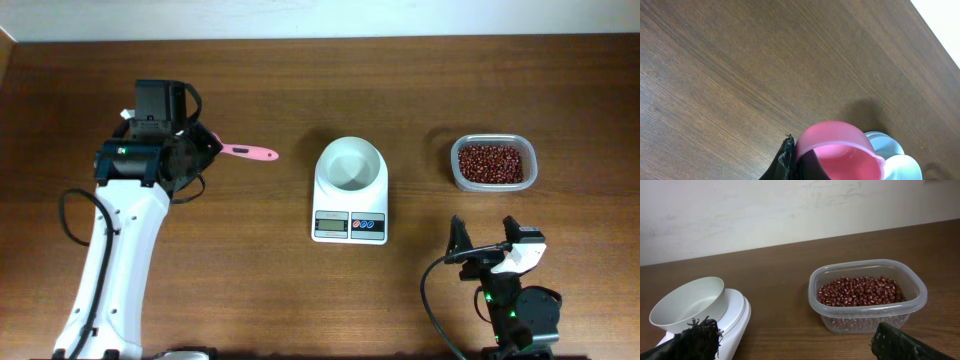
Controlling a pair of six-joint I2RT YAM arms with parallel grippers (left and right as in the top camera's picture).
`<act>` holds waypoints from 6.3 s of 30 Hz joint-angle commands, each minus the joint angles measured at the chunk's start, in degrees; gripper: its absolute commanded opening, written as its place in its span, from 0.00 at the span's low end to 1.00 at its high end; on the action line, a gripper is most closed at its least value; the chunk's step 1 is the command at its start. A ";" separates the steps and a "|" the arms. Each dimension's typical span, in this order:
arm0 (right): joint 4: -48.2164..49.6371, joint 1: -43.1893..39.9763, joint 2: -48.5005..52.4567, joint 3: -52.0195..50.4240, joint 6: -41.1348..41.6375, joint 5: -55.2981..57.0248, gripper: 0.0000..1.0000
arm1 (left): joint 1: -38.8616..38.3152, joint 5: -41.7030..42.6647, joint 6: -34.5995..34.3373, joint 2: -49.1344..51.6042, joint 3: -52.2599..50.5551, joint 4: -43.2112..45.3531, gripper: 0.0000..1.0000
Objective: Scoop and weigh 50g on scale
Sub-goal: 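Lift the pink scoop with the left gripper, then carry the scoop with the left gripper toward the scale, then move the right gripper open toward the scoop handle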
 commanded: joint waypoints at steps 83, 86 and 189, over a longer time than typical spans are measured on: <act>-0.31 -0.37 -0.04 -0.31 -0.42 0.66 0.99 | -21.55 -0.48 2.19 5.27 4.83 -2.67 0.00; -0.31 -0.37 -0.04 -0.31 -0.42 0.66 0.99 | -21.86 -0.59 2.19 5.27 4.74 -3.13 0.00; -3.13 -0.37 32.52 19.39 37.53 -41.00 0.99 | -21.86 -4.55 -24.46 5.27 -5.73 -4.24 0.00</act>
